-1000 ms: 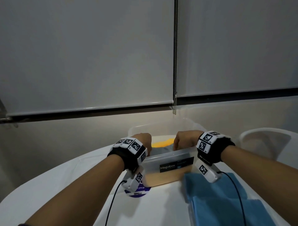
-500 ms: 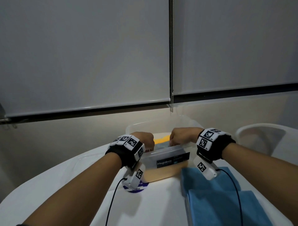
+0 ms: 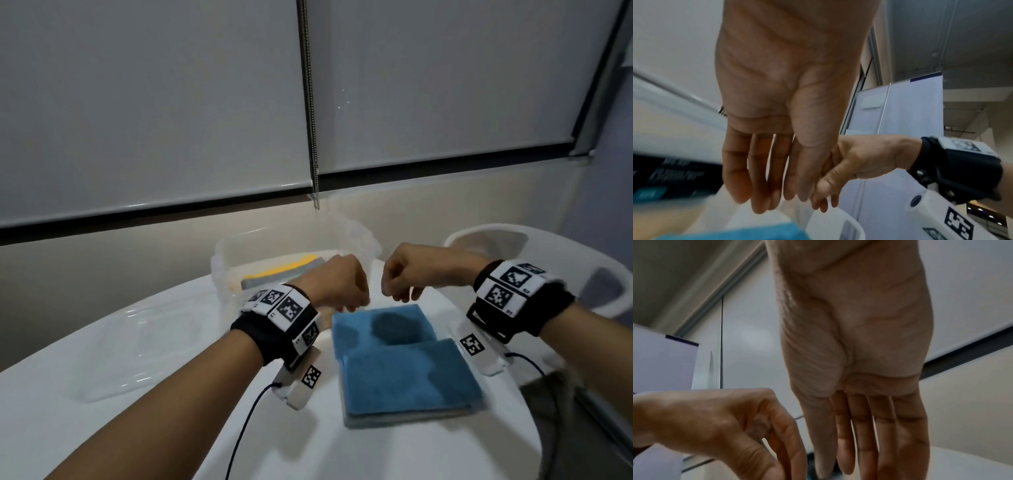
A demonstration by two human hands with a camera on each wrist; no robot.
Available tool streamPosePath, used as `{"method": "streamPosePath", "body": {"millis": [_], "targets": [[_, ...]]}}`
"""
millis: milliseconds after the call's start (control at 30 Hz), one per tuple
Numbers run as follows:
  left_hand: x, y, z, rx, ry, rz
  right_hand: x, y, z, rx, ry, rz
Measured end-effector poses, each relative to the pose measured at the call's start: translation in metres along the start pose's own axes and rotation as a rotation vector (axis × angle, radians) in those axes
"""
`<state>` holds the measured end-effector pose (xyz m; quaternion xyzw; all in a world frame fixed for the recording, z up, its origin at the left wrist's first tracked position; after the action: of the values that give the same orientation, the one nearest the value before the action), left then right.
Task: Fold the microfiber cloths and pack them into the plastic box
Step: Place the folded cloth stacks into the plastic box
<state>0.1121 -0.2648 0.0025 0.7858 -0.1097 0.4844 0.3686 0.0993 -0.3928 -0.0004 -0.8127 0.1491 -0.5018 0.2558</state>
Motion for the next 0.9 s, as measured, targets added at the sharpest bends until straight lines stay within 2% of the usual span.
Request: {"method": "streamPosePath", "body": {"millis": [100, 167, 300, 400, 500, 667, 800, 900], "targets": [[-0.050, -0.003, 0.011, 0.009, -0.177, 0.117, -0.035, 0.034, -0.007, -0.092, -0.144, -0.148], [-0.077, -0.009, 0.013, 0.032, -0.262, 0.227, -0.051, 0.054, -0.012, -0.141, -0.180, -0.255], [-0.109, -0.021, 0.012, 0.067, -0.343, 0.286, -0.066, 0.081, -0.023, -0.205, -0.205, -0.260], [-0.115, -0.022, 0.012, 0.073, -0.305, 0.244, -0.071, 0.091, -0.030, -0.236, -0.198, -0.276], [-0.114, -0.017, 0.012, 0.063, -0.230, 0.235, -0.070, 0.101, -0.032, -0.275, -0.129, -0.286], [-0.101, -0.012, 0.013, 0.051, -0.126, 0.229, -0.061, 0.105, -0.041, -0.290, -0.071, -0.204], [-0.087, -0.017, 0.010, 0.084, -0.110, 0.124, -0.055, 0.110, -0.046, -0.277, -0.076, 0.099], [-0.082, -0.024, 0.008, 0.110, -0.096, 0.023, -0.049, 0.115, -0.050, -0.312, 0.009, 0.276]]}}
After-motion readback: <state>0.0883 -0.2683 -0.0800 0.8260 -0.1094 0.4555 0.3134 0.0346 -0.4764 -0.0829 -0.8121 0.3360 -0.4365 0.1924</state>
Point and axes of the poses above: each hand's wrist, its own z-axis towards the middle knuckle, its own x-axis out of the back of the hand, y = z × x, the point moved 8 cm from there along z, towards the middle knuckle, and after that the axes turned 9 degrees about -y, right-handed, at the moved point
